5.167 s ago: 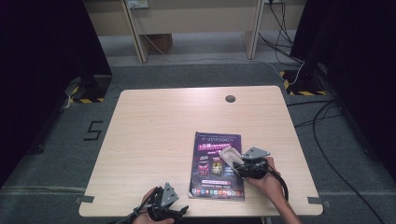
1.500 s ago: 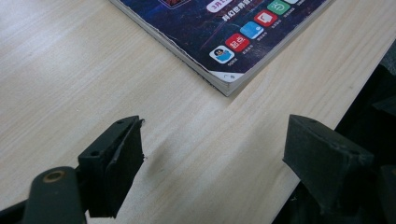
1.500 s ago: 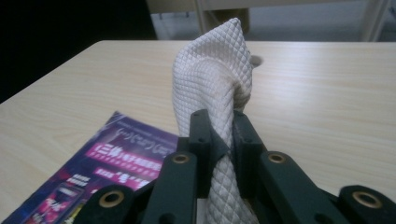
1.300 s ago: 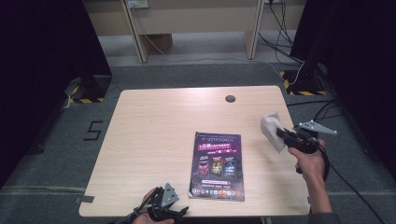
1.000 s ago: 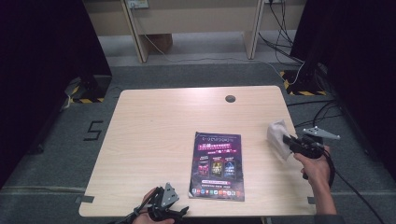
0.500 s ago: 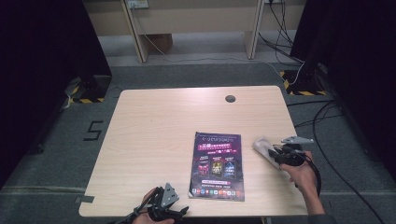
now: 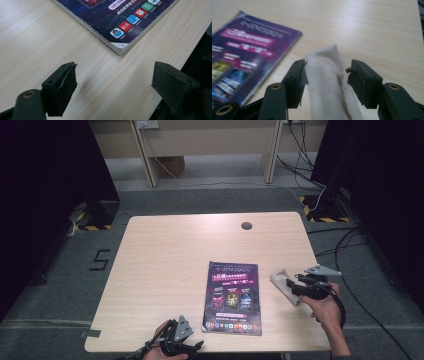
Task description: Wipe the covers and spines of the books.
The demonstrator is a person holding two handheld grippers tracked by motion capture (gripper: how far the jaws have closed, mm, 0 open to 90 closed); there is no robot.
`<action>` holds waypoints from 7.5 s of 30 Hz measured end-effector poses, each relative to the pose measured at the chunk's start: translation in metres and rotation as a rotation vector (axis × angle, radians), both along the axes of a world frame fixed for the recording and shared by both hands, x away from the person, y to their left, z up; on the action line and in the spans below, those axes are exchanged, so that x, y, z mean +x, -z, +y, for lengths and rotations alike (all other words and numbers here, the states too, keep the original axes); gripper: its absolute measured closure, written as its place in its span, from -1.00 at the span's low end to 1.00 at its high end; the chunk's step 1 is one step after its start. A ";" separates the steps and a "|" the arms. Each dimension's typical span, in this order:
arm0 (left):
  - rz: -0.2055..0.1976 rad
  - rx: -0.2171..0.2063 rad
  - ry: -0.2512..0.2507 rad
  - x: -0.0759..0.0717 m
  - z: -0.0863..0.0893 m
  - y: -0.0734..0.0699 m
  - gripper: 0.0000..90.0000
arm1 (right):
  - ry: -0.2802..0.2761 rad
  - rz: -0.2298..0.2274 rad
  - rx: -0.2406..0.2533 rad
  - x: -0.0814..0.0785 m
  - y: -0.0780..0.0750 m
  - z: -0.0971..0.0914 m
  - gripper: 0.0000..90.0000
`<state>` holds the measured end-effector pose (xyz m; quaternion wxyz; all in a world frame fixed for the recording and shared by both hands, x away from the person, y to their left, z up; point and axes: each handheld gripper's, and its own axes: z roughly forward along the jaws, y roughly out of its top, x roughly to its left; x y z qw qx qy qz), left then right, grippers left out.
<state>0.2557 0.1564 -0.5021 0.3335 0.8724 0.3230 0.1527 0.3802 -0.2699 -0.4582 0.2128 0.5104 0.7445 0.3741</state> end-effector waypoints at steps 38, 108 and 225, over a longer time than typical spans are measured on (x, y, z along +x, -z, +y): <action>0.065 -0.136 -0.116 0.088 -0.038 0.009 -0.49 | -0.177 0.194 0.134 0.023 0.048 0.088 -0.08; 0.073 -0.158 -0.052 0.067 -0.044 0.012 -0.48 | -0.229 0.208 0.254 -0.004 0.035 0.103 0.49; 0.050 -0.108 -0.116 0.024 0.021 0.004 -0.49 | -0.678 0.140 -0.344 -0.002 0.011 0.246 0.58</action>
